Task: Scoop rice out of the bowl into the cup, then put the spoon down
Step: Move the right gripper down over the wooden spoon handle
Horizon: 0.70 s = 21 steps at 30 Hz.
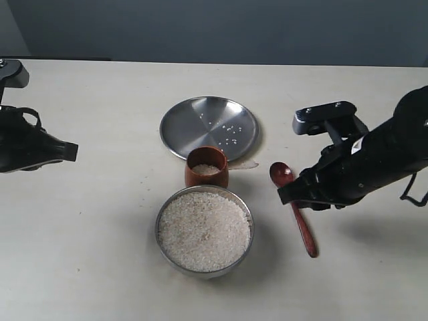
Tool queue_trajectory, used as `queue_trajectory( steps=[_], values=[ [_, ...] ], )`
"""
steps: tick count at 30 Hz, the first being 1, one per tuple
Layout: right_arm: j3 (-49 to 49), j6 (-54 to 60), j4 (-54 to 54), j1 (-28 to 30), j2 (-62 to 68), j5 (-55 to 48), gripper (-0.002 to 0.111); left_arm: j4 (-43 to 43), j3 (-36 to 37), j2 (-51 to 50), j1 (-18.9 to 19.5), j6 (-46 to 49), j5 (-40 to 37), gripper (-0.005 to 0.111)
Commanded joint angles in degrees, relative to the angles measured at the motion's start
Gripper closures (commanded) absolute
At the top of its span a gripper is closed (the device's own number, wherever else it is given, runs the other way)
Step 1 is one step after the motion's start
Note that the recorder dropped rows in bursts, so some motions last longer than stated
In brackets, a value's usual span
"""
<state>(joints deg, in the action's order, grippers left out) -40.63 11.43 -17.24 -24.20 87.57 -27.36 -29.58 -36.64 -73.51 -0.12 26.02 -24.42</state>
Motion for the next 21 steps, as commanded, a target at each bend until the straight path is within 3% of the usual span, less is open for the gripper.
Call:
queue_trajectory(
  steps=[1,9,21],
  values=[
    [-0.3,-7.0,5.4,-2.3,3.1,1.6,0.074,-0.1,-0.4,-0.2,-0.1,0.1,0.8,0.106],
    [0.8,-19.6,16.6,-4.0,4.9,3.3,0.074,0.1,-0.4,-0.2,-0.1,0.1,0.6,0.106],
    [6.9,-19.6,13.2,-4.0,4.9,7.0,0.074,0.1,-0.4,-0.2,-0.1,0.1,0.7,0.106]
  ],
)
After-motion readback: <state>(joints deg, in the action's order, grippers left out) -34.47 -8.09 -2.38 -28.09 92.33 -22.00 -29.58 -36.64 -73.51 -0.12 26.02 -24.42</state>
